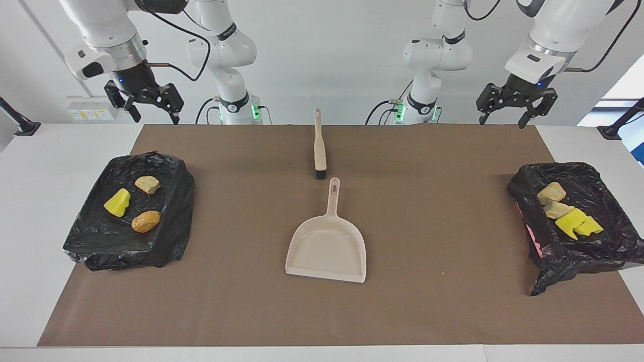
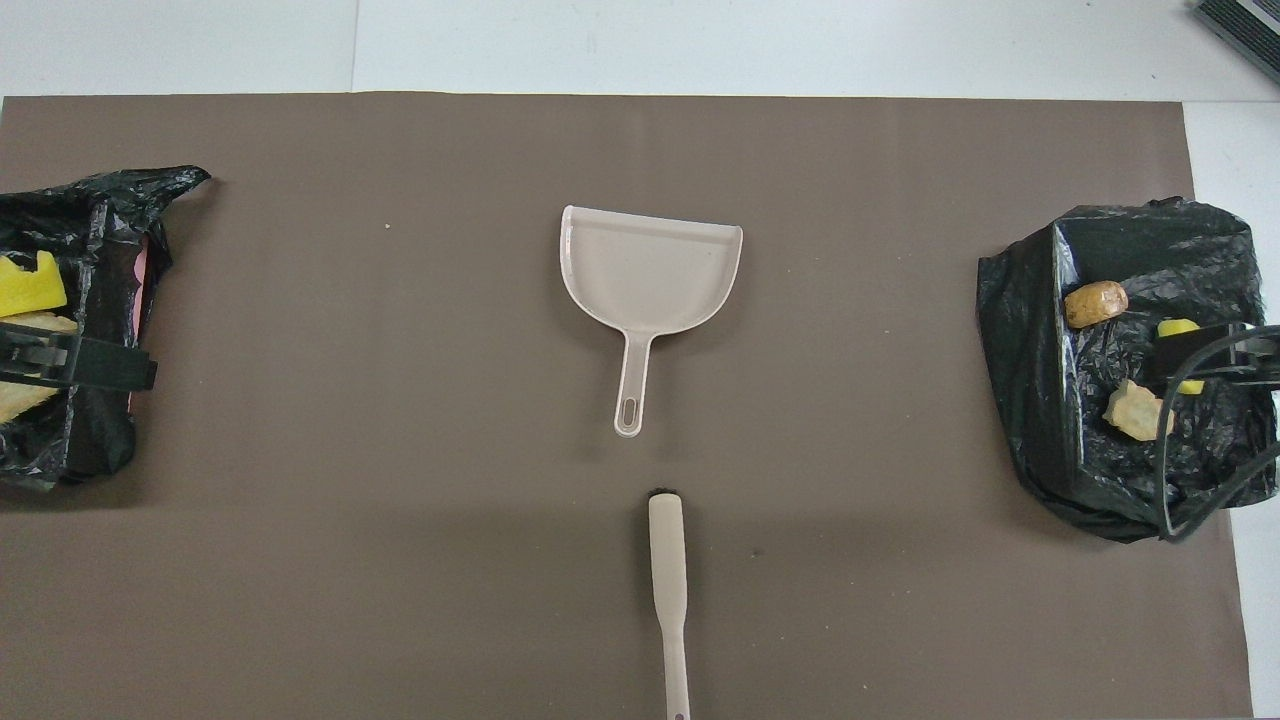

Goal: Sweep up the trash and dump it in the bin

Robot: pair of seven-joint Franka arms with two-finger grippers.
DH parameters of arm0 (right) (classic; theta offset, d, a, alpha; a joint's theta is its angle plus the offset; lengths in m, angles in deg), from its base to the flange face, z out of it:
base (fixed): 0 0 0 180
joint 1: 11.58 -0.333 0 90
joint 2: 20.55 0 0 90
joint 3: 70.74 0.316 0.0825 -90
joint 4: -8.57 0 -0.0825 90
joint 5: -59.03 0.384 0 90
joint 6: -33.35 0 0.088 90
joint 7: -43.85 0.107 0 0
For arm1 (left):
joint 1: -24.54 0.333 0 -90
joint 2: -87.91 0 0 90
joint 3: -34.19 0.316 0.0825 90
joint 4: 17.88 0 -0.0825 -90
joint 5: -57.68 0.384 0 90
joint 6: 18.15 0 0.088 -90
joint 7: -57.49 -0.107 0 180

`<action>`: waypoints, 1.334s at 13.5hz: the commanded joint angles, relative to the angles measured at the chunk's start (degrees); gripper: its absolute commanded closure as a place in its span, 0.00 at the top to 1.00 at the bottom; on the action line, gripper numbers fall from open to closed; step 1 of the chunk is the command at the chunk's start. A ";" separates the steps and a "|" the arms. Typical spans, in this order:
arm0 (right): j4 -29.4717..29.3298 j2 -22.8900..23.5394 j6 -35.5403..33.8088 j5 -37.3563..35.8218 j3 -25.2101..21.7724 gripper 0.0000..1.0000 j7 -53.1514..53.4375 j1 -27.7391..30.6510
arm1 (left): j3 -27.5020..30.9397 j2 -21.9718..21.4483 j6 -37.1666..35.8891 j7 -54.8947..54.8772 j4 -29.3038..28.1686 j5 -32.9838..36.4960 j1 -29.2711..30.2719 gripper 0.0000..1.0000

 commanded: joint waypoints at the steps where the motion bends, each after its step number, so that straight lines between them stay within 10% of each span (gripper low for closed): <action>1: -0.66 0.38 0.43 -0.25 0.34 1.00 -1.91 0.77 | -0.52 1.57 -2.73 -0.57 3.90 -1.13 1.24 1.00; 5: -2.41 0.38 0.08 -1.04 -0.09 1.00 -2.17 0.86 | -1.13 7.11 -9.06 -0.57 11.91 -2.80 3.71 1.00; 18: -1.63 -0.24 0.08 -0.96 -0.10 1.00 -1.99 0.86 | -0.96 4.92 -7.75 -1.27 9.28 -2.89 3.62 1.00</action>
